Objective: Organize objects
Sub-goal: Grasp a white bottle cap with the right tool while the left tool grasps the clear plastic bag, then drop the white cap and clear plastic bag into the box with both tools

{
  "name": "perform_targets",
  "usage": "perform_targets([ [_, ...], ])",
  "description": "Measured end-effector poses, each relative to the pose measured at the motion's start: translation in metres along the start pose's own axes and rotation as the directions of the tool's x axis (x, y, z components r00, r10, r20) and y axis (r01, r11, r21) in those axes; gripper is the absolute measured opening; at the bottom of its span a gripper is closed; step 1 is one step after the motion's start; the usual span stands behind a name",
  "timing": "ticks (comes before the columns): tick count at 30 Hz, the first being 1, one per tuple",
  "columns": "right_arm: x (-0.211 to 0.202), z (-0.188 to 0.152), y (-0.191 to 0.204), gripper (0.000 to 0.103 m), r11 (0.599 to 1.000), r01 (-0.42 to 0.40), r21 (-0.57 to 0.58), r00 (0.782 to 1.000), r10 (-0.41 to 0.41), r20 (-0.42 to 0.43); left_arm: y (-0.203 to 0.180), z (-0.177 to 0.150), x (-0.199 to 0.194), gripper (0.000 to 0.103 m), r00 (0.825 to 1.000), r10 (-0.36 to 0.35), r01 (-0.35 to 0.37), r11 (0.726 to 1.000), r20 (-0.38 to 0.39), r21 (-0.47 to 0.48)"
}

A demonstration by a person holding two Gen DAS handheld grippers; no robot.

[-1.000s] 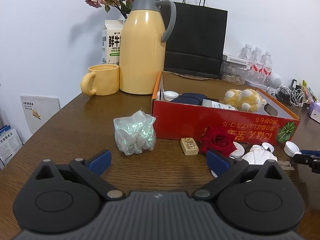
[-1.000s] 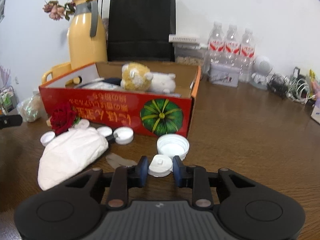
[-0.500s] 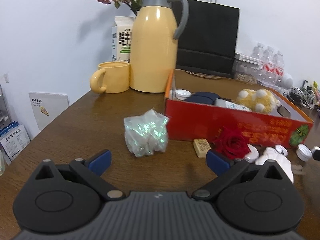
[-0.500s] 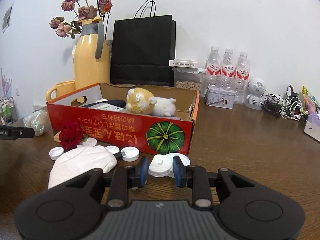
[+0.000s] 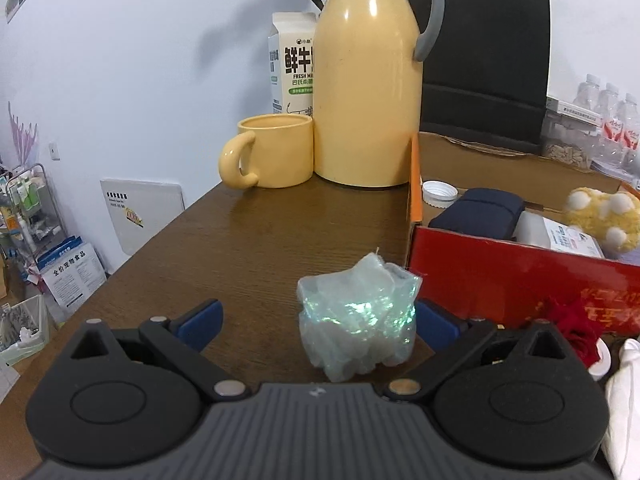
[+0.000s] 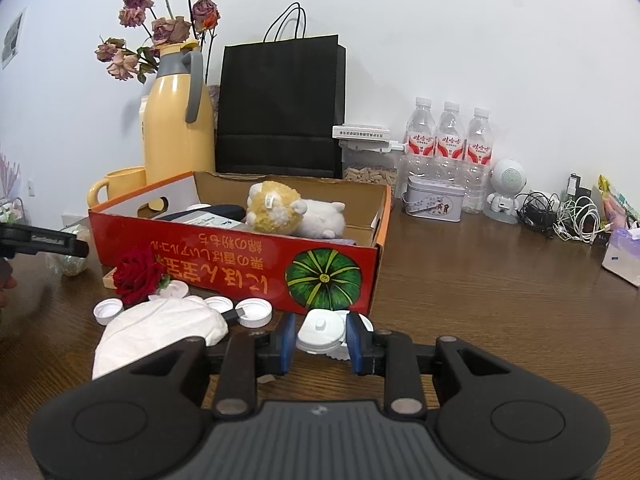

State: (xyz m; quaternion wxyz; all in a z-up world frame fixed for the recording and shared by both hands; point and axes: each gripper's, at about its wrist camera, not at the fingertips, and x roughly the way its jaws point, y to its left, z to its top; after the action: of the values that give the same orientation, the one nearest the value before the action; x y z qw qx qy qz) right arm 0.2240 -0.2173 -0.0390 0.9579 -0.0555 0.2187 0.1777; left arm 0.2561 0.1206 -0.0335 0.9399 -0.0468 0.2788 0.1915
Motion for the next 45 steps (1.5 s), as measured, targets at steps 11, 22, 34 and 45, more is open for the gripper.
perform_targets([
  [11,0.001,-0.001,0.001,0.026,1.0,0.002,-0.003,1.0,-0.002,-0.003,0.0,-0.002,-0.004,0.05,0.997,-0.074,0.074,0.997,0.024,-0.009],
  [22,-0.001,-0.001,0.002,0.026,1.0,0.005,-0.013,1.0,-0.005,0.013,0.007,-0.007,-0.031,0.044,0.991,-0.071,0.074,0.997,0.111,-0.023],
  [34,-0.014,0.01,0.012,0.026,0.998,0.005,-0.057,0.997,-0.001,0.076,-0.001,-0.001,-0.071,0.045,0.968,-0.148,0.149,0.989,0.202,0.01],
  [45,-0.004,0.054,0.028,0.026,0.994,-0.019,-0.107,0.988,0.035,0.149,-0.051,0.038,-0.081,0.046,0.925,-0.271,0.252,0.962,0.267,0.106],
])
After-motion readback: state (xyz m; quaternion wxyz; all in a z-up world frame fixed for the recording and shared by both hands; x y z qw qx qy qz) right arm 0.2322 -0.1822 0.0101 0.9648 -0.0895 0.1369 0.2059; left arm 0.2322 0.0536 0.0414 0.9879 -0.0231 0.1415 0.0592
